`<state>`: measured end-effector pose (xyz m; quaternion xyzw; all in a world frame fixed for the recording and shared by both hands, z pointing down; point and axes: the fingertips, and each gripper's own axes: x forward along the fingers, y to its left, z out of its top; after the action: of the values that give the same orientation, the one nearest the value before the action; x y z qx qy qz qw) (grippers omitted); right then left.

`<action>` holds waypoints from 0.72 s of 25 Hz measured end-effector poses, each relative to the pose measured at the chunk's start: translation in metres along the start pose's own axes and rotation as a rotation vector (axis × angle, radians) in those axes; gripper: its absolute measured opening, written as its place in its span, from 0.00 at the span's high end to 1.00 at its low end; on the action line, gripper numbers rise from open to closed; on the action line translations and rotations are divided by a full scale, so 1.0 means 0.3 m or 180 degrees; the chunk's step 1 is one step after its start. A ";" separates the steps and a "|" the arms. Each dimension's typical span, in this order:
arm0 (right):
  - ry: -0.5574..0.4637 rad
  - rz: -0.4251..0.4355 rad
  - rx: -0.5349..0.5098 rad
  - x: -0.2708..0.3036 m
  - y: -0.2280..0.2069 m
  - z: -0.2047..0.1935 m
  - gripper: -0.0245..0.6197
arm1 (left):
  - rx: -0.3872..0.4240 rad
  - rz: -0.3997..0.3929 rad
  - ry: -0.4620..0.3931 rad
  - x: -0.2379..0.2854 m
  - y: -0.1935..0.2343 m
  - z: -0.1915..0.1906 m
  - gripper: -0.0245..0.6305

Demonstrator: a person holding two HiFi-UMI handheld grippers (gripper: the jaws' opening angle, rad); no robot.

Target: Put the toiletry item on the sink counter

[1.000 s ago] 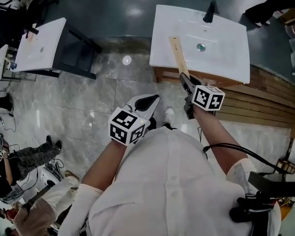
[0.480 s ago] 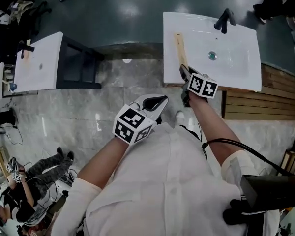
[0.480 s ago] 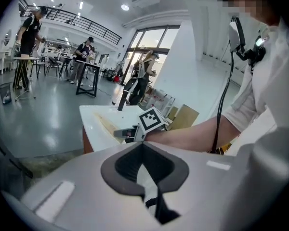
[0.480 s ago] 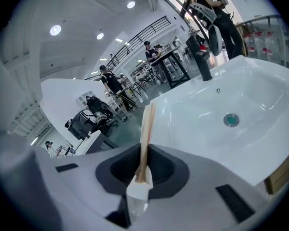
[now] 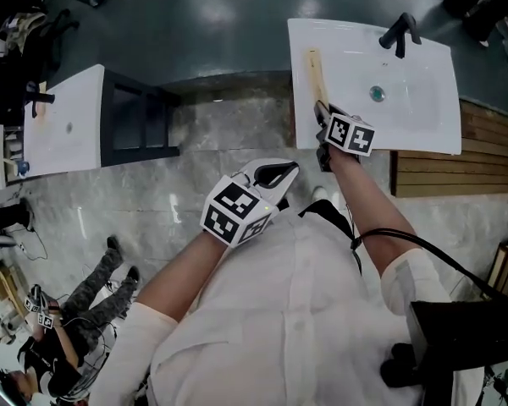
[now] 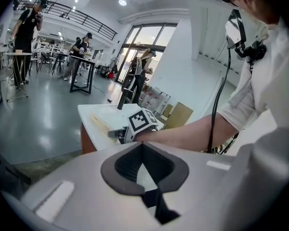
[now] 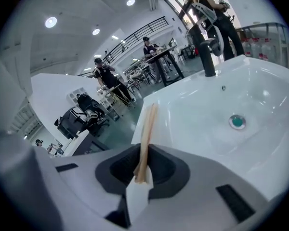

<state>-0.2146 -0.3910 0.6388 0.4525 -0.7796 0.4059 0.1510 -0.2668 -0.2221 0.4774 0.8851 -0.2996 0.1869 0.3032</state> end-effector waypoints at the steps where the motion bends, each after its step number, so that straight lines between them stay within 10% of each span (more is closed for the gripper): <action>1: 0.0010 -0.0013 0.0005 0.008 0.000 -0.003 0.90 | 0.0001 -0.0002 -0.0005 -0.007 0.009 0.001 0.96; 18: 0.0143 -0.0175 -0.0260 0.031 0.010 0.001 0.83 | -0.0059 -0.0028 -0.0041 -0.012 0.066 0.011 0.96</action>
<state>-0.2222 -0.3958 0.6429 0.4580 -0.7791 0.3795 0.1980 -0.2819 -0.2353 0.4815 0.8848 -0.2994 0.1770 0.3102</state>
